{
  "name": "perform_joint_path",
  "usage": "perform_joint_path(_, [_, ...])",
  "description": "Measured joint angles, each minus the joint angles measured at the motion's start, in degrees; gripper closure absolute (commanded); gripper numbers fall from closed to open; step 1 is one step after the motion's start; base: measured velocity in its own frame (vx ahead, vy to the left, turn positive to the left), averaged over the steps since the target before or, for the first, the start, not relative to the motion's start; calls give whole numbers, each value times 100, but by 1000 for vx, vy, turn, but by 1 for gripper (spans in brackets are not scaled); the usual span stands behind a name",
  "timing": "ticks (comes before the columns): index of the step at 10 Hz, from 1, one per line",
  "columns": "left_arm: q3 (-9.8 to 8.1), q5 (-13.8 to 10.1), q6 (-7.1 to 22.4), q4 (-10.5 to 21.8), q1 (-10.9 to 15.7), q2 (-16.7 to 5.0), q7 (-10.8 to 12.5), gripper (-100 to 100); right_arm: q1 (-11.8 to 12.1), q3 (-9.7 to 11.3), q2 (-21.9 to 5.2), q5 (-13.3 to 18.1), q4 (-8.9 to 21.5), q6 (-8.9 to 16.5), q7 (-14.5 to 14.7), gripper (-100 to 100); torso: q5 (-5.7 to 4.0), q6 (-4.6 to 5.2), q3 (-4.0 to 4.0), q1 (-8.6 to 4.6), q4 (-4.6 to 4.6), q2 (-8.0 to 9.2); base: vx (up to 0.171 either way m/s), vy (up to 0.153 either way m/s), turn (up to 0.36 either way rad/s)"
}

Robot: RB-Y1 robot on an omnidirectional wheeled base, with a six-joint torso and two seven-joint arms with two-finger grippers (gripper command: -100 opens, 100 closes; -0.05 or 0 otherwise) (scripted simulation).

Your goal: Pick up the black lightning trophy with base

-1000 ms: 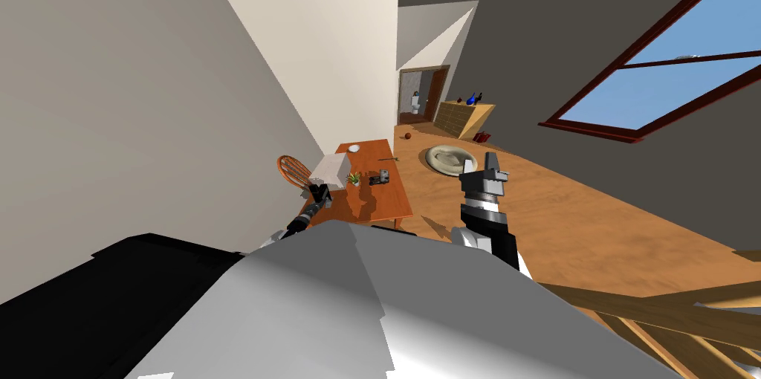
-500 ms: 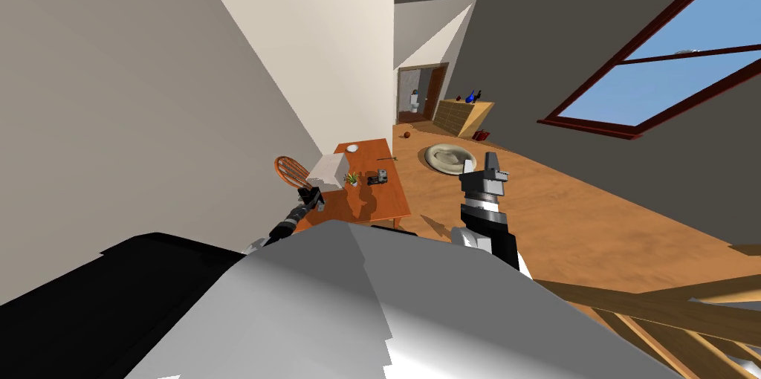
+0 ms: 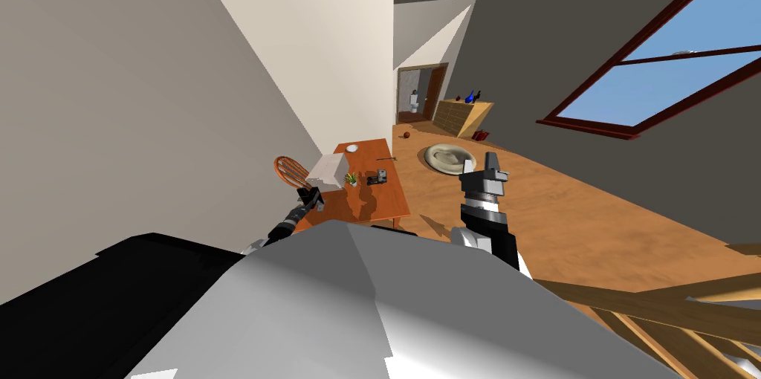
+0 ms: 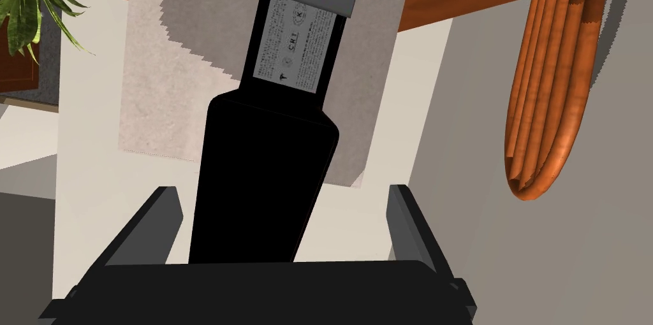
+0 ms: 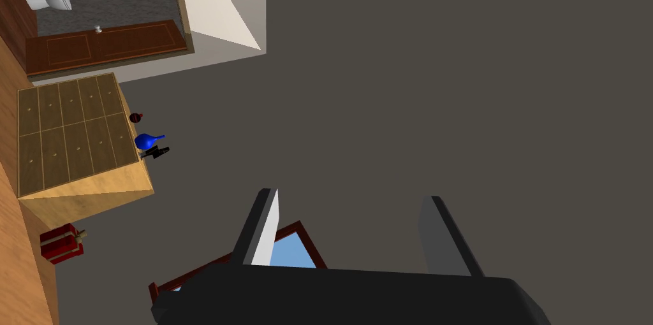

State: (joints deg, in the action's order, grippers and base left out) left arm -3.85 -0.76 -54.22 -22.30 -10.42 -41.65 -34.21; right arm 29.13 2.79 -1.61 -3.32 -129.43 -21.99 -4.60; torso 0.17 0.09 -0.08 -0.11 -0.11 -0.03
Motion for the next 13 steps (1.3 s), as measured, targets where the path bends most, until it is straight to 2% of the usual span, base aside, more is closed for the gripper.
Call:
perform_joint_path(1, [0,0,0,1,0,0,0,100,0,0,0,0,0,0,0,0,0,0,0,4,0,0,0,-5,-10])
perform_joint_path(5, [5,5,-8,-5,2,2,-8,100,0,0,0,0,0,0,0,0,7,-5,-1,26,-1,-1,0,0,0])
perform_joint_path(6, [4,4,-7,-4,2,1,-7,0,0,0,0,0,0,0,0,0,7,-4,-1,23,-1,-1,0,0,0])
perform_joint_path(7, [3,4,-7,-4,2,0,-7,100,0,0,0,0,0,0,0,0,7,-4,-1,22,-1,-1,2,10,-11])
perform_joint_path(8, [-70,106,206,-400,-152,122,-45,100,-1,0,0,0,0,0,0,0,59,25,-10,15,-11,-10,0,-3,10])
perform_joint_path(10, [-14,386,416,-371,154,353,-83,100,0,-1,-1,0,0,0,0,0,147,64,-43,57,-35,-51,-20,97,117])
perform_joint_path(11, [-2,510,508,-472,145,448,-68,100,-1,0,-1,0,0,0,0,0,187,63,-54,84,-51,-58,-9,49,-13])
perform_joint_path(12, [-6,554,710,-765,11,502,-52,100,-1,0,0,0,0,0,0,0,210,71,-64,93,-58,-71,-10,5,6])
perform_joint_path(13, [6,576,838,-910,5,541,-59,100,-1,0,0,0,0,0,0,0,217,81,-72,90,-58,-85,-43,77,146])
